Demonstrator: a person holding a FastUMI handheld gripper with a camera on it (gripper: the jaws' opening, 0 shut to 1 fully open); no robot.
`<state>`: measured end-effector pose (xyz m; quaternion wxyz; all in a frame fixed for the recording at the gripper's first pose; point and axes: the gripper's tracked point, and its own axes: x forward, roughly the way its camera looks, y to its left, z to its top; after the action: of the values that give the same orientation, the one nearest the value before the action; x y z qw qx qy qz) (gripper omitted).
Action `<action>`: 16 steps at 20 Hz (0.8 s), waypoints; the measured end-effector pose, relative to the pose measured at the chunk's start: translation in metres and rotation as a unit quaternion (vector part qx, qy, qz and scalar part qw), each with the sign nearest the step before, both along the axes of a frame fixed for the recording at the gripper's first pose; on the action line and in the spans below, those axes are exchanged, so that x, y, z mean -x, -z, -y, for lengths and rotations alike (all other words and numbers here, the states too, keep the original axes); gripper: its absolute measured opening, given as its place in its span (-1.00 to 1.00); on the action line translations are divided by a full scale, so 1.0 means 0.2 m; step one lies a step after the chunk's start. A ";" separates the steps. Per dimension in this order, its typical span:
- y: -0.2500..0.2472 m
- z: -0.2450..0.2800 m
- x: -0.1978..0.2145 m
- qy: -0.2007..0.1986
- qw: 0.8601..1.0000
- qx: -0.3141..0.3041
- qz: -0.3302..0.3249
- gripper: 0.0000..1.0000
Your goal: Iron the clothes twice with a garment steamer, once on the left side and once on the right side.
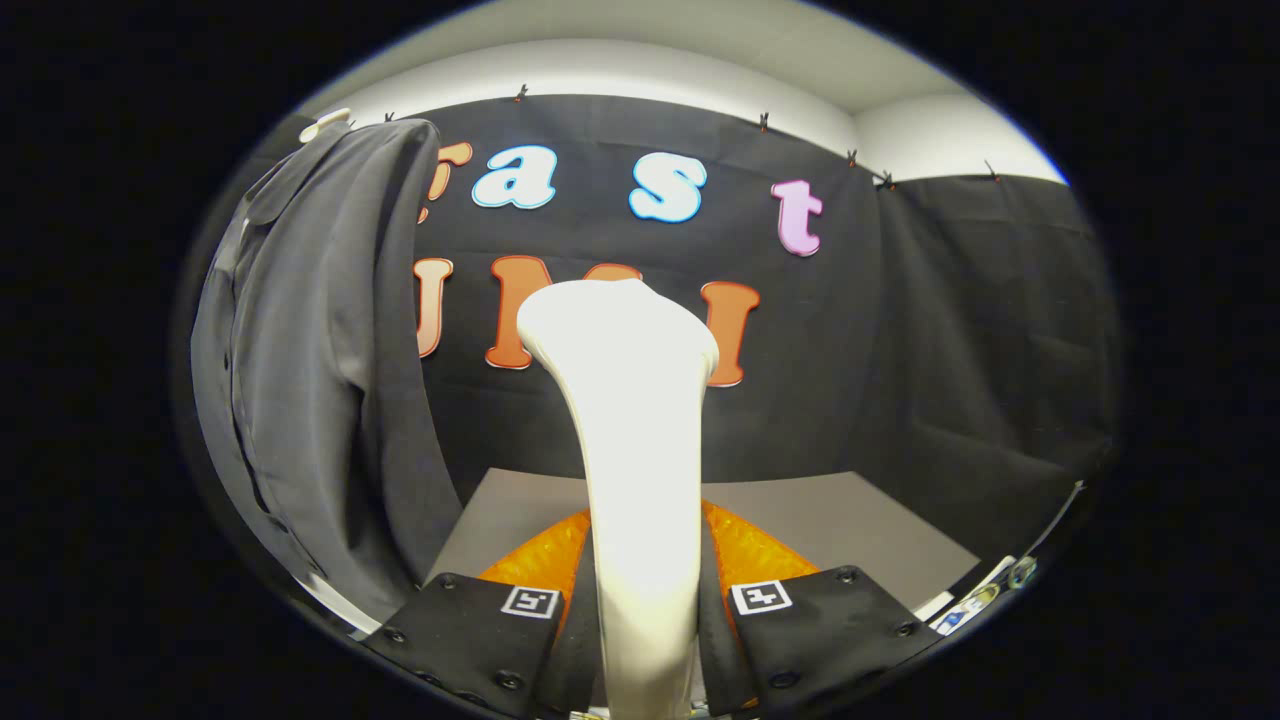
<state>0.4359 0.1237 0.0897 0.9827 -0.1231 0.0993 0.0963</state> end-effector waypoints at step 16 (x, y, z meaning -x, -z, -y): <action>-0.23 0.24 1.12 0.030 0.993 -0.060 0.099 -0.03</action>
<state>0.2128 0.0765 0.1364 0.9958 -0.0699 -0.0003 0.0600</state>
